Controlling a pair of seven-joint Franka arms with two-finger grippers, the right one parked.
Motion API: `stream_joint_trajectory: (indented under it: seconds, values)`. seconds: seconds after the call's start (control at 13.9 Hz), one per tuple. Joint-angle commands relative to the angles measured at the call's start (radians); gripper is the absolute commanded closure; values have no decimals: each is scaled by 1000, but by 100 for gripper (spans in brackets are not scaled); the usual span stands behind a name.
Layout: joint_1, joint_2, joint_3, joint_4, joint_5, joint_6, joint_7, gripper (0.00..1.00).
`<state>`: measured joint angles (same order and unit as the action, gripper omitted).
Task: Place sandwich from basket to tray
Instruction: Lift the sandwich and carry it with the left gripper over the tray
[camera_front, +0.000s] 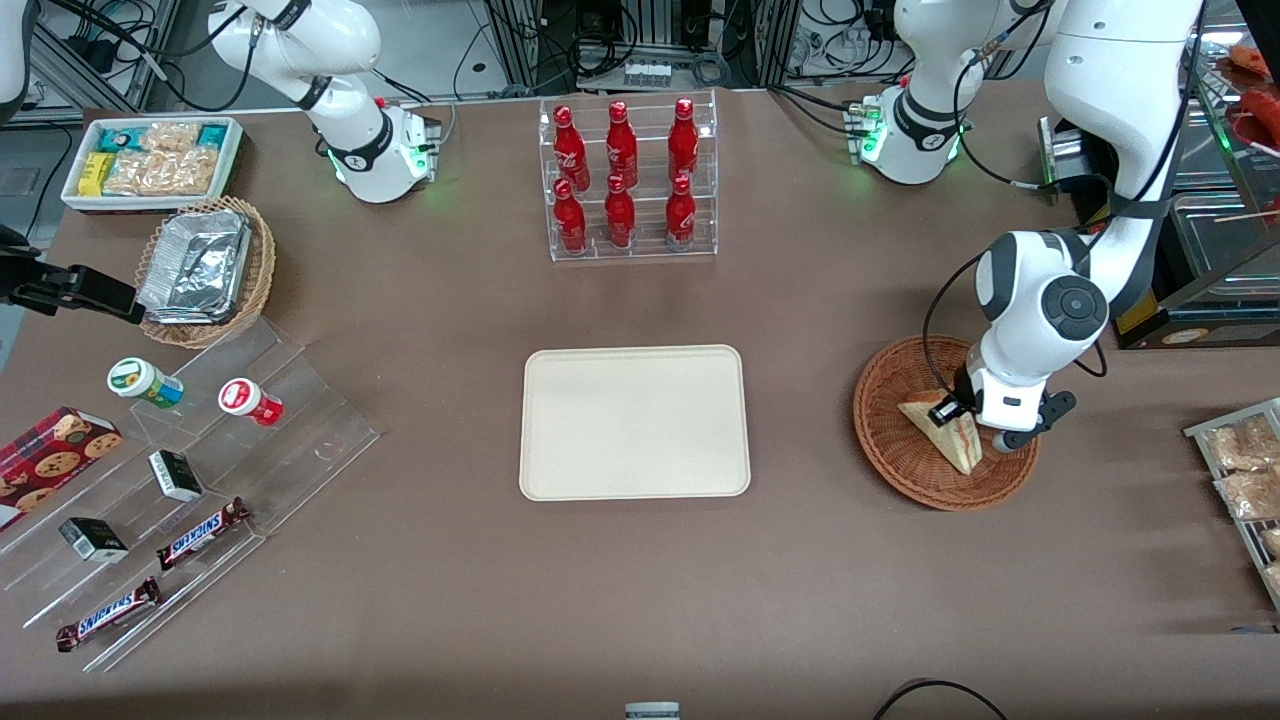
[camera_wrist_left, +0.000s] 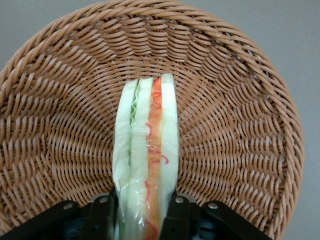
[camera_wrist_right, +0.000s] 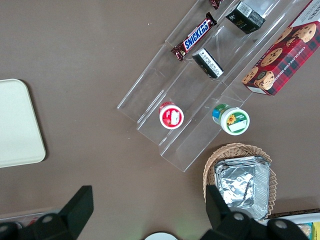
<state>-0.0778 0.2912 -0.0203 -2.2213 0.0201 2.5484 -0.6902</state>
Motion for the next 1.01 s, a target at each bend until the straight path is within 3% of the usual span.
stream_joint_trajectory:
  seconds: [0.0,0.14,0.43,0.94]
  values:
    - [-19,-53,5,24,11,-83,23,100]
    - [-36,-78,-12,78,12,-202,49,100]
    - [-195,-98,-18,169,12,-336,77,100]
    - [-440,-5,-18,334,12,-372,70,100]
